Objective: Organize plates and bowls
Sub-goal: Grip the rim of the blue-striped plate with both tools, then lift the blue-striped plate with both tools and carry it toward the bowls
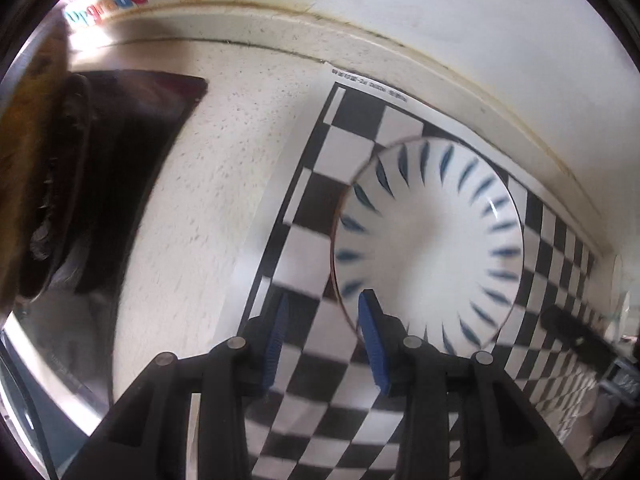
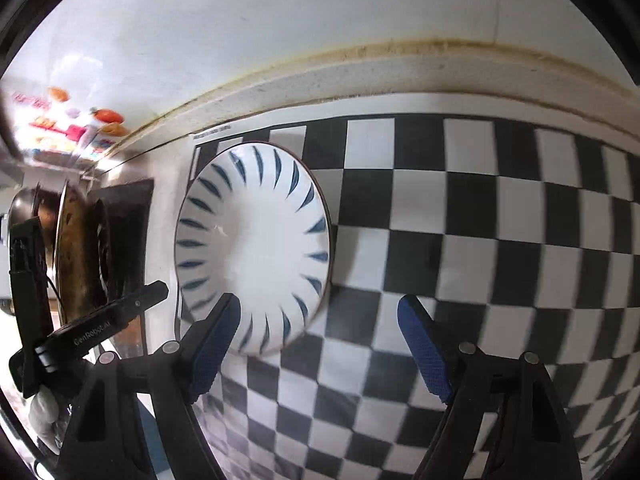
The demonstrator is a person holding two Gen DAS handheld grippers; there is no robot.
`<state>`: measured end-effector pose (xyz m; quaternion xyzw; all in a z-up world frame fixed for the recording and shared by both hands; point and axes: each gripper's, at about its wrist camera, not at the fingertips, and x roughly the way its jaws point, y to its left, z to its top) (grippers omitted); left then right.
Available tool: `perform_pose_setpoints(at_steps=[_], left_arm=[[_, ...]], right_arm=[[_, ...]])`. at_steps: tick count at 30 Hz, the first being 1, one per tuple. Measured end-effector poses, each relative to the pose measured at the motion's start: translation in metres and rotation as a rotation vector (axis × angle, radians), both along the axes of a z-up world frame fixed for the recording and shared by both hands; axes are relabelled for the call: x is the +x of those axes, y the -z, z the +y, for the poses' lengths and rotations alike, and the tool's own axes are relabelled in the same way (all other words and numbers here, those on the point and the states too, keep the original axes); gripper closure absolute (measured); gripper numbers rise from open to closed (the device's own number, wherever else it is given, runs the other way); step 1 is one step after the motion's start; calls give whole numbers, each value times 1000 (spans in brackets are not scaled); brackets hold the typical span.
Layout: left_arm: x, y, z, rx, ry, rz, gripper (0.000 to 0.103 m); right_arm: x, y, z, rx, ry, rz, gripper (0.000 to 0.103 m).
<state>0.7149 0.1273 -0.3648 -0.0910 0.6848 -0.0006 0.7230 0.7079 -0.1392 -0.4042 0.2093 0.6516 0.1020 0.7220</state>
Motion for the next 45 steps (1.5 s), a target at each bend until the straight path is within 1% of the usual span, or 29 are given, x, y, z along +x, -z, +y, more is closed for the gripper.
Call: perform_pose_setpoints(at_steps=[3,5,6,8,9,10,11,12,14,15,16,19,21,25,32,35,38,45], left_arm=[[17,10,5,-43,6,19,69],[28,15,4,-63,25,23,69],[31,18,2,-66,36,23,69],[38,23,-2,-82,65,33,69],[40,25,-5,-80,74,38,69],[42,29,-7,-74,89,45,70],[45,32,-10,-76,100,50,71],[46,35,-12,-72,110,55,72],[47,37,-15,-51,127,49,73],[46,38,-16,-44,133,42,74],[46,38,-17,-37,137,38,77],[43,38,-15,-38,125,26,81],[40,38,-12,-60,106,30,81],[30,39,-20,-48,107,6,81],[9,23,-35,-69,119,-31,81],[2,10,-46,-79,130,-44,81],[-11,-4,-55,-88,143,-59,81],[-49,-55,-95,-112,208,-119,81]], right_arm=[[12,14,4,30,18,35,28],[20,23,7,52,29,54,37],[24,26,8,57,33,61,39],[31,34,10,65,45,76,48],[32,36,9,71,48,81,51],[34,38,10,80,51,87,60],[37,42,11,90,48,96,67],[39,44,12,84,44,103,69],[42,51,16,54,27,119,81],[43,54,17,46,23,122,83],[43,54,17,45,23,122,87],[43,56,15,53,13,109,89],[39,55,14,53,8,100,89],[30,54,12,47,-12,81,89],[6,33,-6,54,-12,31,89],[-6,20,-15,58,-7,13,90],[-26,0,-36,75,3,-15,91],[-81,-48,-77,84,34,-93,91]])
